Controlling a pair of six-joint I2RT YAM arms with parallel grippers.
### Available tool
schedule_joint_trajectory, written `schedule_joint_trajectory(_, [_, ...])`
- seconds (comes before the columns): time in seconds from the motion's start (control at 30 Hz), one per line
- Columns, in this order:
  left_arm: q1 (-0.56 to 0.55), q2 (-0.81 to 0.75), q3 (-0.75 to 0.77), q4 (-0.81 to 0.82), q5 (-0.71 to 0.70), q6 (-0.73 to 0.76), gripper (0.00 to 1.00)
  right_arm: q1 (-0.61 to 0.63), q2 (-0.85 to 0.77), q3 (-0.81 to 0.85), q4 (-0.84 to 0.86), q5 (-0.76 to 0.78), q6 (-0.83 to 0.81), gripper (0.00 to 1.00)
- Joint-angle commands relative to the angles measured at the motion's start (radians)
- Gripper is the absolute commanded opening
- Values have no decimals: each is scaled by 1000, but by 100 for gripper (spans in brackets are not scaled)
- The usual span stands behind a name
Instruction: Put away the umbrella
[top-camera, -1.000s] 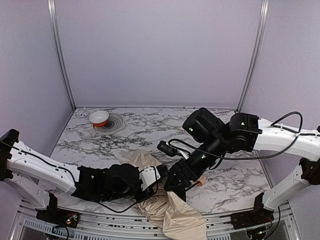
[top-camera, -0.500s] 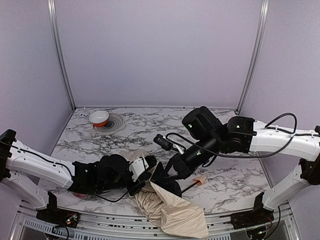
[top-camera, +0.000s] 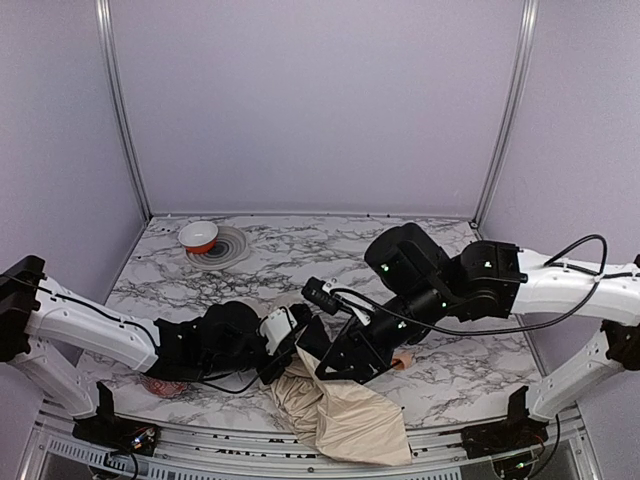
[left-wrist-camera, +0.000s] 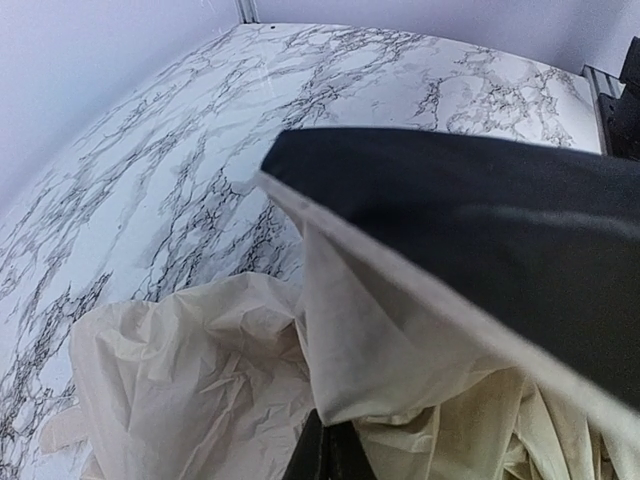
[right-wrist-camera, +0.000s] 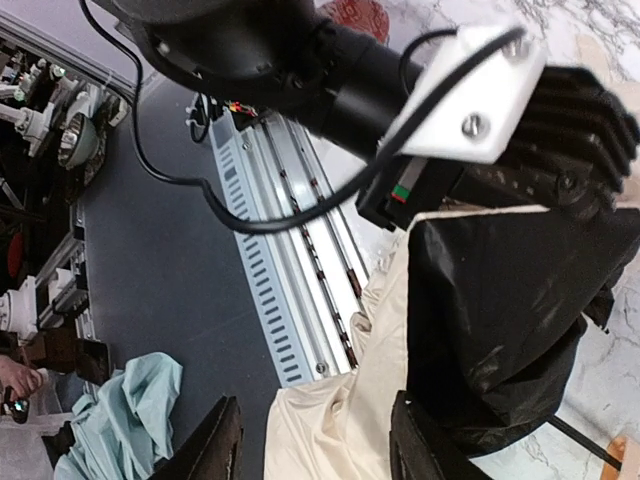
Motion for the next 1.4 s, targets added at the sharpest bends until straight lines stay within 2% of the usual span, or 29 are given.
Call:
schedule_joint_trajectory(0.0, [6, 8, -9, 48, 23, -11, 1, 25, 4, -48, 14, 79, -37, 49])
schedule_joint_trajectory(0.17, [8, 2, -18, 52, 23, -11, 1, 27, 46, -85, 27, 67, -53, 51])
schedule_joint_trajectory(0.23, [9, 1, -24, 55, 22, -12, 1, 29, 54, -91, 43, 51, -57, 48])
schedule_joint_trajectory(0.27, [11, 0, -26, 57, 24, -13, 1, 29, 55, -90, 51, 34, -60, 41])
schedule_joint_trajectory(0.33, [12, 1, -29, 58, 28, -13, 1, 29, 53, -78, 71, -10, -68, 13])
schedule_joint_trajectory(0.4, [14, 14, -26, 59, 30, -8, 1, 28, 38, -65, 116, -83, -75, 0])
schedule_joint_trajectory(0.5, [13, 50, -11, 59, 42, 3, 0, 1, 1, -62, 249, -192, -63, 0])
schedule_joint_trajectory(0.6, [14, 91, 11, 62, 76, 7, 0, -115, -32, -72, 363, -252, -9, 0])
schedule_joint_trajectory(0.77, [15, 143, 16, 122, 153, 6, 0, -287, -50, -130, 606, -213, 65, 0])
schedule_joint_trajectory(0.97, [34, 181, 15, 201, 236, 4, 0, -392, 15, -183, 742, -133, 106, 0])
schedule_joint_trajectory(1.0, [43, 176, 17, 205, 244, -2, 4, -397, 18, -185, 743, -113, 115, 0])
schedule_joint_trajectory(1.1, [74, 126, 0, 217, 233, -14, 41, -398, 2, -201, 731, -80, 126, 0])
schedule_joint_trajectory(1.13, [82, 98, -11, 219, 218, -12, 57, -398, -8, -211, 730, -77, 130, 0])
schedule_joint_trajectory(1.2, [94, 32, -35, 218, 195, 4, 77, -398, -34, -239, 728, -58, 146, 0])
schedule_joint_trajectory(1.27, [96, -47, -58, 217, 192, 33, 87, -398, -56, -273, 741, -45, 168, 0])
schedule_joint_trajectory(1.37, [97, -156, -61, 171, 244, 67, 95, -400, -60, -296, 753, -29, 192, 0])
